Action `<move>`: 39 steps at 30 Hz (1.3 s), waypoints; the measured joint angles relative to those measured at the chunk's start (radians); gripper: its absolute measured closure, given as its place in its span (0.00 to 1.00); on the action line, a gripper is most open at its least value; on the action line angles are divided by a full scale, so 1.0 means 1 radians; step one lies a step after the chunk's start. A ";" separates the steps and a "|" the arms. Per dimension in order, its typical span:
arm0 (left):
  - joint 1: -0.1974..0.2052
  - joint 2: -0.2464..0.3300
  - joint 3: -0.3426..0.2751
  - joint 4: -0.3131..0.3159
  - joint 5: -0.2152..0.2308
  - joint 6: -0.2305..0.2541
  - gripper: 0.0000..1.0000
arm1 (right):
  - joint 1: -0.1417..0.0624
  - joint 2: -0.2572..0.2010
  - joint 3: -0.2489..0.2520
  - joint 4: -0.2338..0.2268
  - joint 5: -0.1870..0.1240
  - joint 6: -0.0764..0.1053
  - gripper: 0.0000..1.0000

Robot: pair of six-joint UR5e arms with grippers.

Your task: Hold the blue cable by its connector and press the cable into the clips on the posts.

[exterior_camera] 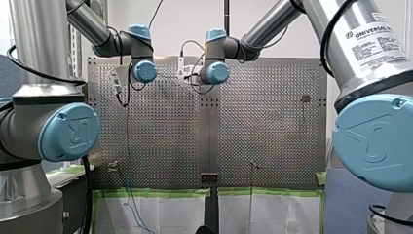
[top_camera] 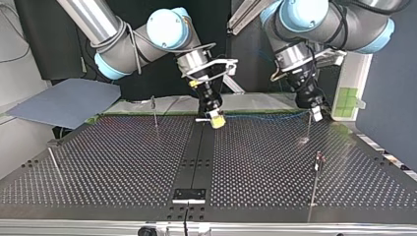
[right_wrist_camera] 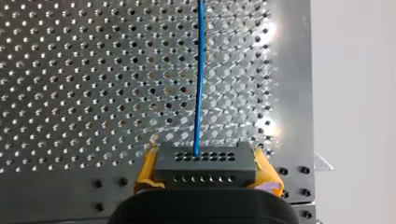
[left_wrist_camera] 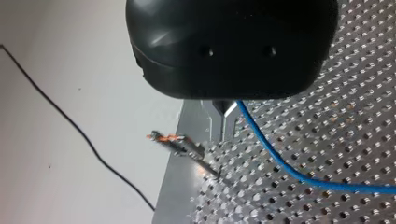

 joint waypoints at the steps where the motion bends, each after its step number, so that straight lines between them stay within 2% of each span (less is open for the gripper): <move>1: 0.005 0.000 0.009 -0.005 0.003 0.000 1.00 | 0.001 0.000 -0.004 0.002 0.000 0.000 1.00; 9: 0.047 0.000 0.042 -0.021 0.025 -0.014 1.00 | 0.009 0.000 -0.040 0.009 -0.002 0.000 1.00; 16: 0.107 -0.001 0.051 -0.022 0.082 -0.043 1.00 | 0.012 0.000 -0.062 0.010 -0.003 0.001 1.00; 25: 0.181 -0.017 0.085 -0.027 0.159 -0.051 1.00 | 0.012 0.000 -0.087 0.009 -0.006 0.003 1.00; 34: 0.207 -0.052 0.136 -0.032 0.228 -0.059 1.00 | 0.008 0.001 -0.092 0.008 -0.008 0.003 1.00; 39: 0.216 -0.066 0.154 -0.032 0.247 -0.065 1.00 | 0.006 0.002 -0.095 0.007 -0.008 0.003 1.00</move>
